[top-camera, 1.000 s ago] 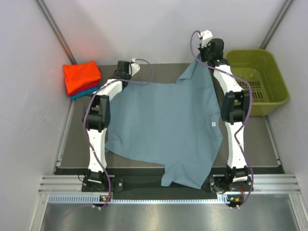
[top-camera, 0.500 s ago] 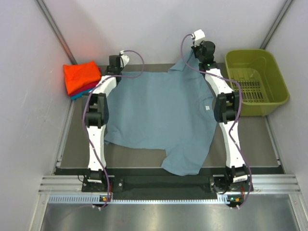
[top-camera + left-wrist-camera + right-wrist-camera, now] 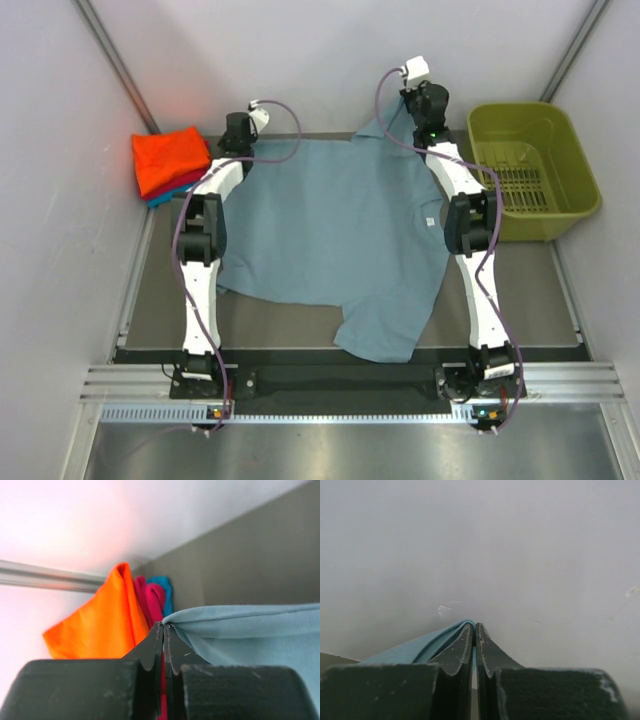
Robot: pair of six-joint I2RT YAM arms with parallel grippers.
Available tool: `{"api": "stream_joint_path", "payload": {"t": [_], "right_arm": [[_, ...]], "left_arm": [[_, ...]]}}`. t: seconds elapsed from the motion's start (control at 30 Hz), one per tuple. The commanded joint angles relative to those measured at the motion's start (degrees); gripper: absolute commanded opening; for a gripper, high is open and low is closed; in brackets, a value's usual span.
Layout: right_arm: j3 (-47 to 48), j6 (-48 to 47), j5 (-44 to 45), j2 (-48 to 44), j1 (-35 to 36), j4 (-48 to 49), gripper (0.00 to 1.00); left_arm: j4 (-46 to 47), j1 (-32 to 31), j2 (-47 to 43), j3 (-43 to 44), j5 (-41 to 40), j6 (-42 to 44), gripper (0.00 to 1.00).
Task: Fold and stack the t-shirts
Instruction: Flatten the tshirt out
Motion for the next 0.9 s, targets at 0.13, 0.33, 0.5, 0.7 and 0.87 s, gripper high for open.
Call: {"api": "stream_joint_path", "payload": {"t": [0.13, 0.33, 0.5, 0.7, 0.87], "right_arm": [[2.54, -1.40, 2.88, -0.63, -0.18, 5.49, 0.00], [-0.10, -0.78, 3.58, -2.13, -0.79, 4.17, 0.00], [-1.15, 3.52, 3.59, -6.78, -0.88, -0.13, 0.00], [-2.91, 13.02, -4.13, -24.15, -1.41, -10.59, 0.00], [-7.13, 12.58, -7.84, -36.39, -1.41, -13.41, 0.00]], "left_arm": [[14.54, 0.88, 1.25, 1.97, 0.74, 3.67, 0.00], [10.42, 0.18, -1.39, 1.98, 4.52, 0.50, 0.00], [6.13, -1.66, -6.90, -0.75, 2.85, 1.83, 0.00], [-6.27, -1.49, -20.45, -0.93, 8.91, -8.71, 0.00], [-13.31, -2.54, -31.42, -1.10, 14.89, -10.84, 0.00]]}}
